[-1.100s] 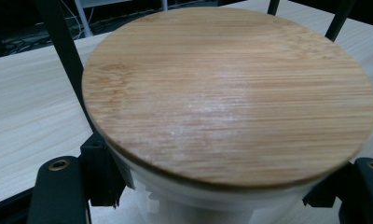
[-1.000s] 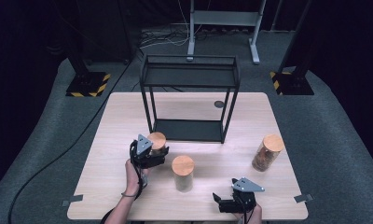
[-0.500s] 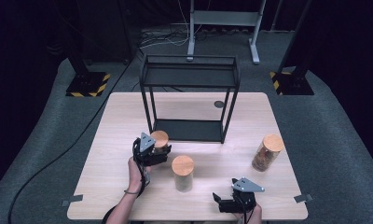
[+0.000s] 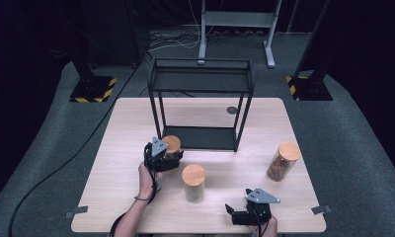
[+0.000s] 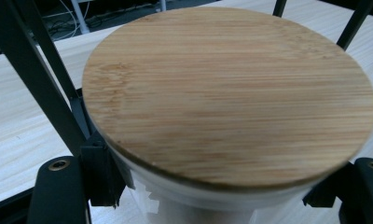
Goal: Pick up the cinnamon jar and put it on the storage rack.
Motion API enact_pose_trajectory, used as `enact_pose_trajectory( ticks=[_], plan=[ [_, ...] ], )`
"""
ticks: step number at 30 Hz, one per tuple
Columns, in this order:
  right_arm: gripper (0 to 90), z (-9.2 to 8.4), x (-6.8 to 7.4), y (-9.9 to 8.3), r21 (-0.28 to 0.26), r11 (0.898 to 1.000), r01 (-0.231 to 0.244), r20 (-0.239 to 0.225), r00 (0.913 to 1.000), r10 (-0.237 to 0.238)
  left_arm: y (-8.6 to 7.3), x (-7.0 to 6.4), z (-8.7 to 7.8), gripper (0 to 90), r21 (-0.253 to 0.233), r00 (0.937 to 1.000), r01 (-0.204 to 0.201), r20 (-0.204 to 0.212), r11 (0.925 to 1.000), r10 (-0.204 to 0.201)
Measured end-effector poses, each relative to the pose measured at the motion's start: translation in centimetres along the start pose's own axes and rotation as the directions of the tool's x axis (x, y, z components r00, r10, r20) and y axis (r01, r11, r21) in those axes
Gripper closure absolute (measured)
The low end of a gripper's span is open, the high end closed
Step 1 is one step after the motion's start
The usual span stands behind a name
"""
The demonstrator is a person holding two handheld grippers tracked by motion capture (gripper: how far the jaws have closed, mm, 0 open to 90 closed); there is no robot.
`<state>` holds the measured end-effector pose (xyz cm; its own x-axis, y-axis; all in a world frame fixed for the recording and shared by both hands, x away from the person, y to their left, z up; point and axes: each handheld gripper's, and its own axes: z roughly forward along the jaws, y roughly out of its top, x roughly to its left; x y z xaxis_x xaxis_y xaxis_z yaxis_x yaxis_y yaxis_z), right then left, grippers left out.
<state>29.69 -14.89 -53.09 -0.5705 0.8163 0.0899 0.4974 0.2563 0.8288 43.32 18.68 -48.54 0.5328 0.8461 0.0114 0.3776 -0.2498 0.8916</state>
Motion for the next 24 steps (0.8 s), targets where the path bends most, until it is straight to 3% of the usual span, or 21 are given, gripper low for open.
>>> enact_pose_trajectory(
  ticks=[14, 24],
  plan=[
    [3.2, 0.0, 0.0, 0.0, -0.001, 1.000, 0.001, -0.001, 1.0000, -0.001, 0.8, -0.4, 1.3, 25.0, 0.003, 0.9998, -0.016, 0.010, 0.9999, 0.016],
    [3.2, 0.0, 0.0, 0.0, -0.003, 1.000, 0.002, -0.001, 1.0000, -0.002, 1.2, -0.3, 1.9, 25.0, 0.002, 0.9999, -0.003, 0.013, 1.0000, 0.003]
  ],
)
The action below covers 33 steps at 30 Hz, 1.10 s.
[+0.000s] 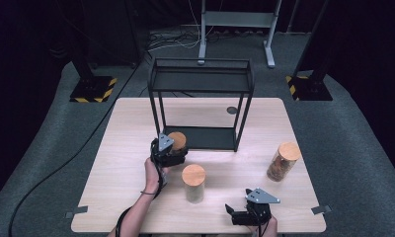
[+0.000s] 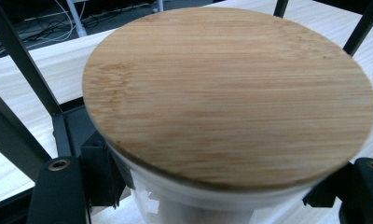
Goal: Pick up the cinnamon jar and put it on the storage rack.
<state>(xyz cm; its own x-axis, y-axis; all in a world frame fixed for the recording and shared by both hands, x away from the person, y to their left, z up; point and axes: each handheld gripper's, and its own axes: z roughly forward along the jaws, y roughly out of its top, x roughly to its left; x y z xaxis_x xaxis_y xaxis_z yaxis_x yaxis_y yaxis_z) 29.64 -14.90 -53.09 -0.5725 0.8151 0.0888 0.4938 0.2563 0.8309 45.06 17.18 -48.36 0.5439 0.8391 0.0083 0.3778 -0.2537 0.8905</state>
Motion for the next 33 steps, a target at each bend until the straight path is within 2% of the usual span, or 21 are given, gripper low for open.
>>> enact_pose_trajectory(
  ticks=[7, 13, 15, 33],
  plan=[
    [3.2, 0.0, 0.0, 0.0, 0.000, 1.000, 0.000, 0.000, 1.0000, 0.000, 0.5, -0.1, 0.5, 25.0, 0.003, 1.0000, -0.009, 0.003, 1.0000, 0.009],
    [3.2, 0.0, 0.0, 0.0, 0.001, 1.000, 0.000, -0.003, 1.0000, 0.000, 0.6, -0.1, 1.0, 25.0, 0.002, 1.0000, 0.003, 0.003, 1.0000, -0.003],
    [3.2, 0.0, 0.0, 0.0, 0.000, 1.000, 0.000, -0.002, 1.0000, 0.000, 0.7, -0.1, 1.1, 25.0, 0.004, 1.0000, -0.009, -0.004, 1.0000, 0.009],
    [3.2, 0.0, 0.0, 0.0, 0.000, 1.000, 0.002, 0.000, 1.0000, -0.002, 1.1, 0.3, 2.3, 25.0, 0.001, 1.0000, 0.002, -0.004, 1.0000, -0.002]
  ],
)
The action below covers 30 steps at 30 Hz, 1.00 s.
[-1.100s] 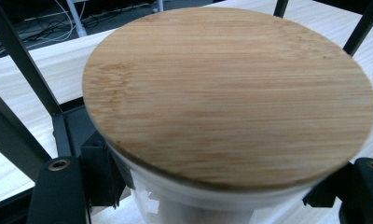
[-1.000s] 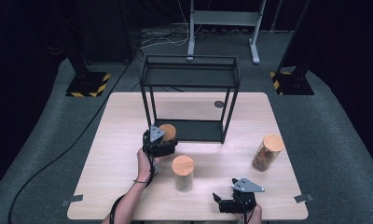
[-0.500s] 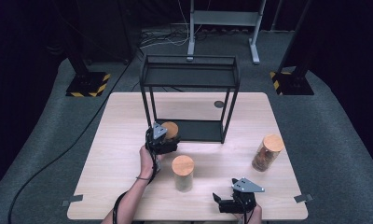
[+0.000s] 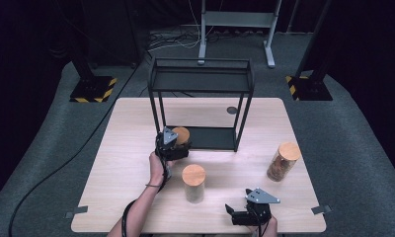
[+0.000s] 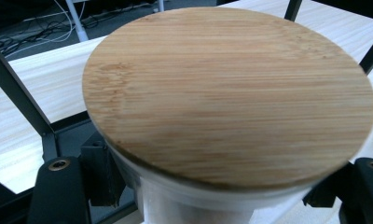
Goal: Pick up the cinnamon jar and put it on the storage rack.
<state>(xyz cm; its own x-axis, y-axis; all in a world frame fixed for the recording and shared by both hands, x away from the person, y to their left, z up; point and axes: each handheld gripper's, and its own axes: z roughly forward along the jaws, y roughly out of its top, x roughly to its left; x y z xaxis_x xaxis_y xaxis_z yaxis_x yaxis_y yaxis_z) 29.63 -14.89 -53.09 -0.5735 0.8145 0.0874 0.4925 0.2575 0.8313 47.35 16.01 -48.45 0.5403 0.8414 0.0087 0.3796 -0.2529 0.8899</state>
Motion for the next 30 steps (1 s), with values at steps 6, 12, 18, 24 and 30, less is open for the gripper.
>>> enact_pose_trajectory(
  ticks=[6, 12, 18, 24, 30],
  plan=[
    [3.2, 0.0, 0.0, 0.0, -0.001, 1.000, 0.003, 0.003, 1.0000, -0.003, 0.2, -0.1, 0.5, 25.0, 0.005, 1.0000, -0.007, -0.001, 1.0000, 0.007],
    [3.2, 0.0, 0.0, 0.0, -0.001, 1.000, 0.003, 0.003, 1.0000, -0.003, 0.5, -0.2, 1.0, 25.0, 0.002, 0.9999, -0.013, -0.002, 0.9999, 0.013],
    [3.2, 0.0, 0.1, 0.0, -0.001, 1.000, 0.004, 0.005, 1.0000, -0.004, 0.7, -0.3, 1.5, 25.0, 0.009, 0.9998, -0.020, -0.001, 0.9998, 0.020],
    [3.3, 0.0, 0.1, 0.0, 0.000, 1.000, 0.005, 0.005, 1.0000, -0.005, 1.0, -0.3, 2.1, 25.0, 0.010, 0.9999, -0.013, -0.009, 0.9999, 0.013],
    [3.3, 0.0, 0.1, 0.0, 0.000, 1.000, 0.004, 0.007, 1.0000, -0.004, 1.2, -0.3, 2.6, 25.0, 0.011, 0.9998, -0.012, -0.017, 0.9999, 0.013]
  ],
)
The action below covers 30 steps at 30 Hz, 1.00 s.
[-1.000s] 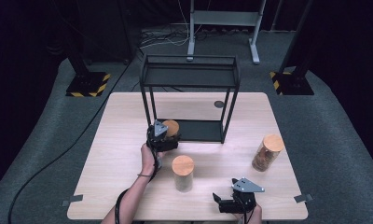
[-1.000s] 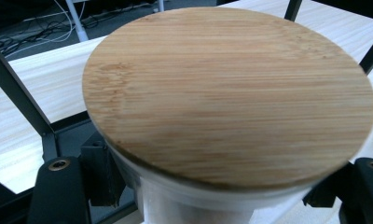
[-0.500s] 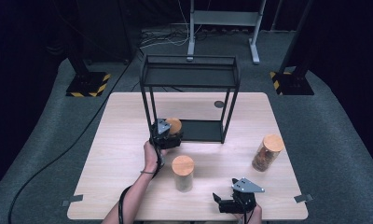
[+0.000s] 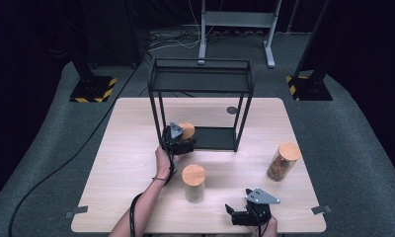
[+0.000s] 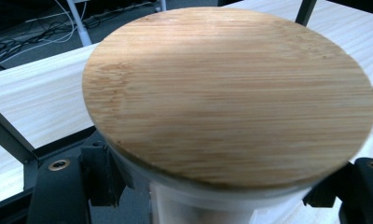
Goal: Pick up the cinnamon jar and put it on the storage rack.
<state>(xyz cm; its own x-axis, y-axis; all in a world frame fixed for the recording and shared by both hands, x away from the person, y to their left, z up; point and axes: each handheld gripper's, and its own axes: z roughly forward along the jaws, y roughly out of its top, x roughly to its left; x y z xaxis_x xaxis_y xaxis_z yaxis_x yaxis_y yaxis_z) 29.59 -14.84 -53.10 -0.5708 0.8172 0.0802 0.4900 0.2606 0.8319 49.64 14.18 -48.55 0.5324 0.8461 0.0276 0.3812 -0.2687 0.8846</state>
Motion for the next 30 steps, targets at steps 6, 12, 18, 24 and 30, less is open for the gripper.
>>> enact_pose_trajectory(
  ticks=[6, 12, 18, 24, 30],
  plan=[
    [3.3, 0.0, 0.0, 0.0, -0.001, 1.000, 0.000, 0.001, 1.0000, 0.000, 0.2, 0.2, 0.4, 25.0, 0.004, 0.9999, -0.015, -0.002, 0.9999, 0.015],
    [3.3, 0.0, 0.0, 0.0, -0.001, 1.000, 0.000, 0.001, 1.0000, 0.000, 0.3, 0.4, 0.9, 25.0, 0.011, 0.9998, -0.014, -0.014, 0.9998, 0.014],
    [3.4, 0.0, 0.0, 0.0, -0.001, 1.000, 0.001, 0.000, 1.0000, -0.001, 0.4, 0.5, 1.5, 25.0, 0.020, 0.9995, -0.009, -0.028, 0.9998, 0.010],
    [3.4, 0.0, 0.0, 0.0, -0.002, 1.000, 0.001, 0.002, 1.0000, -0.001, 0.4, 0.7, 1.9, 25.0, 0.021, 0.9994, -0.002, -0.035, 0.9998, 0.003],
    [3.4, 0.0, 0.0, 0.0, -0.003, 1.000, 0.001, 0.002, 1.0000, -0.001, 0.5, 1.0, 2.4, 25.0, 0.027, 0.9987, 0.000, -0.050, 0.9996, 0.001]
  ],
)
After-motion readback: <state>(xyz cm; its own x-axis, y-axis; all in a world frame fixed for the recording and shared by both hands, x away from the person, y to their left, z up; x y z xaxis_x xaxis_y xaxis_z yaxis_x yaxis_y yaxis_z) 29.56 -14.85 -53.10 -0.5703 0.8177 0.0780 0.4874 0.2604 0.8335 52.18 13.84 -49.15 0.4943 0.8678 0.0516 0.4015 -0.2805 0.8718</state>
